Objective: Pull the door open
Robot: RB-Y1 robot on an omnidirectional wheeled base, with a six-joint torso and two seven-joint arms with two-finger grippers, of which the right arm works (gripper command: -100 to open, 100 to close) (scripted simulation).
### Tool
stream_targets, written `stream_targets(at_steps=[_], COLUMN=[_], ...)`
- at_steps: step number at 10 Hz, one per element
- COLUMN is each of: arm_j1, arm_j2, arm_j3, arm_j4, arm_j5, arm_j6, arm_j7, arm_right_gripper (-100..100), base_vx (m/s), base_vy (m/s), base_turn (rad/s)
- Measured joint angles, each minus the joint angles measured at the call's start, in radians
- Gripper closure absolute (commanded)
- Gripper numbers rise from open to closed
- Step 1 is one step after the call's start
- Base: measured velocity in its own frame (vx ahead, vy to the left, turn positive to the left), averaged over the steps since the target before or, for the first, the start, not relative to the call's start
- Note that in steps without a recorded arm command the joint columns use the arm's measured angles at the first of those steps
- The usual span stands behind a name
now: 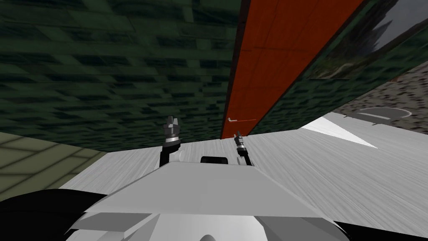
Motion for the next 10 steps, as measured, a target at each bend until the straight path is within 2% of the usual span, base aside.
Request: stream_targets(at_steps=[10], arm_j1=[-0.056], arm_j2=[-0.042], arm_j3=[0.014], arm_j4=[0.228], arm_j5=[-0.041], arm_j6=[-0.054], arm_j7=[-0.021], arm_right_gripper=[-100], base_vx=[0.102], base_vy=[-0.058], base_turn=[0.091])
